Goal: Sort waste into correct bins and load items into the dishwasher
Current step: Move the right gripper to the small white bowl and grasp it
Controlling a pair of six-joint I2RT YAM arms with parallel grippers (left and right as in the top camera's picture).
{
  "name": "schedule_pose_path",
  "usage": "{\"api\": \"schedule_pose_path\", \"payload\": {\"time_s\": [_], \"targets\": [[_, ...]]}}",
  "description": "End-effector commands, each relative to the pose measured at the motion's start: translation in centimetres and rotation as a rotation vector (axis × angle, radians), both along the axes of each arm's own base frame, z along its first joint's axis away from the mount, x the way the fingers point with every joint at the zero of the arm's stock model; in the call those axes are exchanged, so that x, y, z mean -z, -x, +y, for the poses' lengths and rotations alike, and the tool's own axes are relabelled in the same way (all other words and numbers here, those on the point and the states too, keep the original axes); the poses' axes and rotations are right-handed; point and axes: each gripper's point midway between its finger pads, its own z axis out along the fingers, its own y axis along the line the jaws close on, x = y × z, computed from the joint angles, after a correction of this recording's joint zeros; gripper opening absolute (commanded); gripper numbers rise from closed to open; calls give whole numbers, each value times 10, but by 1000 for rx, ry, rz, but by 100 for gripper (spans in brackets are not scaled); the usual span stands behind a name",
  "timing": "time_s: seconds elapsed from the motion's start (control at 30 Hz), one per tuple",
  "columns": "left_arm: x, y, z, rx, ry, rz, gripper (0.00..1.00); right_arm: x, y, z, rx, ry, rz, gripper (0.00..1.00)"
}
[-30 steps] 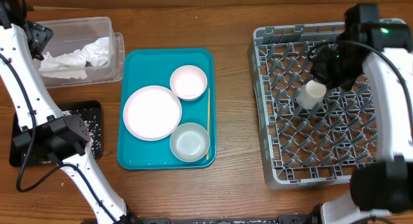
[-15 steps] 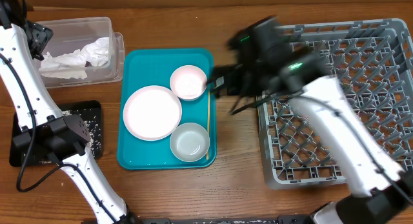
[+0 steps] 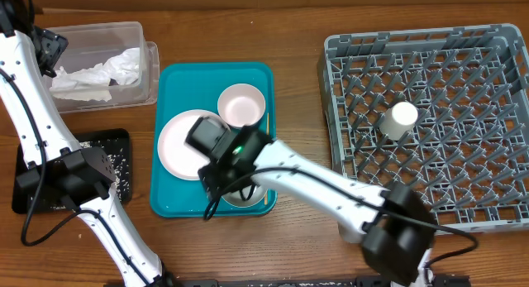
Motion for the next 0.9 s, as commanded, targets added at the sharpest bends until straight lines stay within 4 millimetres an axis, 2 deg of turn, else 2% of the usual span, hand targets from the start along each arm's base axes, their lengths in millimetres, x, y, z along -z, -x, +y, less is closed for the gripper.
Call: {"api": "schedule_pose_path", "payload": {"time_s": [0.0,0.07,0.17,0.37,0.57,0.67,0.8,0.87], "targets": [[-16,3,1,-19,-27,-37,100,23,6,5,11,64,-17,59],[-16,3,1,-19,-27,-37,100,33,11,10,-3,75,-11,51],[-16,3,1,-19,-27,-37,100,46,16,14,-12,96,-12,46],[-16,3,1,-19,-27,-37,100,54,10,9,37,152,-74,43],[-16,3,1,-19,-27,-37,100,70,10,8,53,179,-64,33],[-16,3,1,-19,-27,-37,100,78,14,9,61,195,-55,33],[-16,3,1,-19,-27,-37,100,78,19,14,52,184,-59,33],[-16,3,1,-19,-27,-37,100,78,22,16,48,184,-59,26]]}}
